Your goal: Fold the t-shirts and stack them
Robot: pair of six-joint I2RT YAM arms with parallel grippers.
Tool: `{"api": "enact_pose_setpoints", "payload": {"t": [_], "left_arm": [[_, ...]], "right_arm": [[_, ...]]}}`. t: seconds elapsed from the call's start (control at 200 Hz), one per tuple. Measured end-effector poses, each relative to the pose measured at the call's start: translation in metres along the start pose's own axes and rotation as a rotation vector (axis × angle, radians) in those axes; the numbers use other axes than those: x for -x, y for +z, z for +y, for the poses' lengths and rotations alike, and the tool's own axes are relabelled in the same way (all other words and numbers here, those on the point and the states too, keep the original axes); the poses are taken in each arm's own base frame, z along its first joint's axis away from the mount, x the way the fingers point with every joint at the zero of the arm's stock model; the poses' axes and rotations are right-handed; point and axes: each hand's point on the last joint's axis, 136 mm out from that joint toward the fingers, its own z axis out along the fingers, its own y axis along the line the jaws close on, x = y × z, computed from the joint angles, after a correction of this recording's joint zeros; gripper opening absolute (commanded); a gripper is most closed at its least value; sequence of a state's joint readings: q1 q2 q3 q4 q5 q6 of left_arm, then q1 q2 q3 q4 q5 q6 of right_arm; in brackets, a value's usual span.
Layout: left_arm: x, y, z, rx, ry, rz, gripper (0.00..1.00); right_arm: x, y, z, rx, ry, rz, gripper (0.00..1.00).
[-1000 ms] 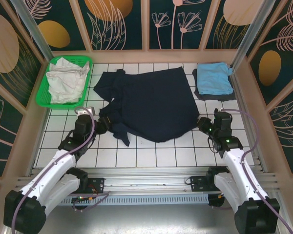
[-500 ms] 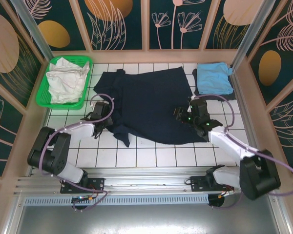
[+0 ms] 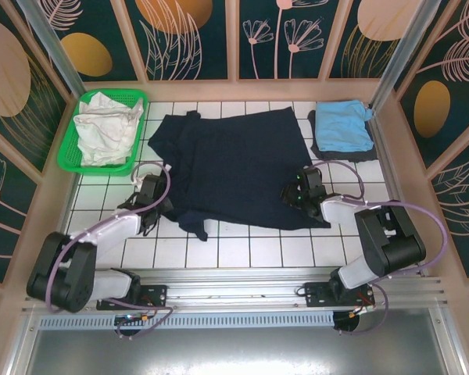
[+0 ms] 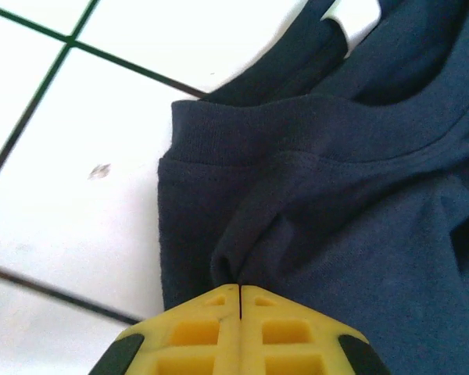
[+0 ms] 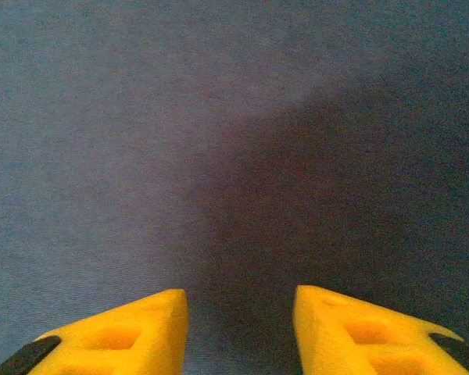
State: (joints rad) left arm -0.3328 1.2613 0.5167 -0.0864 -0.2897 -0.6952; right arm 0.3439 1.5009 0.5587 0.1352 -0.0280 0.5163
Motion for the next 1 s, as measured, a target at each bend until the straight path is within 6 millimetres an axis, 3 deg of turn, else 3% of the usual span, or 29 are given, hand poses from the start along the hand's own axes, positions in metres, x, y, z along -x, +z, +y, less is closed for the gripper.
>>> {"api": "enact_pose_setpoints", "payload": {"t": [0.05,0.14,0.25,0.31,0.415,0.495,0.636,0.701,0.771,0.901,1.001], "left_arm": [[0.001,-0.009,0.003,-0.005,-0.031,-0.012,0.0],[0.005,-0.026,0.008,-0.029,-0.089,-0.043,0.14],[0.01,-0.047,0.014,-0.067,-0.162,-0.097,0.5],[0.015,-0.056,0.018,-0.071,-0.194,-0.131,0.6],[0.028,-0.069,0.021,-0.087,-0.232,-0.201,0.67],[0.034,-0.068,0.015,-0.104,-0.23,-0.214,0.67],[0.04,-0.036,-0.015,-0.095,-0.152,-0.128,0.68],[0.048,-0.014,-0.036,-0.085,-0.107,-0.087,0.68],[0.063,0.01,-0.061,-0.084,-0.068,-0.064,0.68],[0.108,0.063,-0.115,-0.095,-0.025,-0.063,0.65],[0.14,0.106,-0.141,-0.099,-0.026,-0.069,0.63]], "right_arm": [[0.003,-0.001,-0.003,0.005,0.019,-0.017,0.4],[0.0,-0.007,-0.009,0.014,0.044,-0.03,0.4],[-0.01,-0.016,-0.01,0.028,0.055,-0.022,0.4],[-0.012,-0.021,-0.006,0.038,0.05,-0.018,0.4],[-0.013,-0.032,0.013,0.077,0.014,-0.018,0.4],[0.001,-0.043,0.036,0.123,-0.017,-0.049,0.41],[0.054,-0.05,0.075,0.172,-0.066,-0.153,0.42],[0.078,-0.039,0.089,0.167,-0.086,-0.174,0.42],[0.101,-0.014,0.097,0.148,-0.097,-0.178,0.41],[0.13,0.041,0.084,0.084,-0.077,-0.148,0.39],[0.133,0.074,0.062,0.024,-0.059,-0.104,0.38]]}}
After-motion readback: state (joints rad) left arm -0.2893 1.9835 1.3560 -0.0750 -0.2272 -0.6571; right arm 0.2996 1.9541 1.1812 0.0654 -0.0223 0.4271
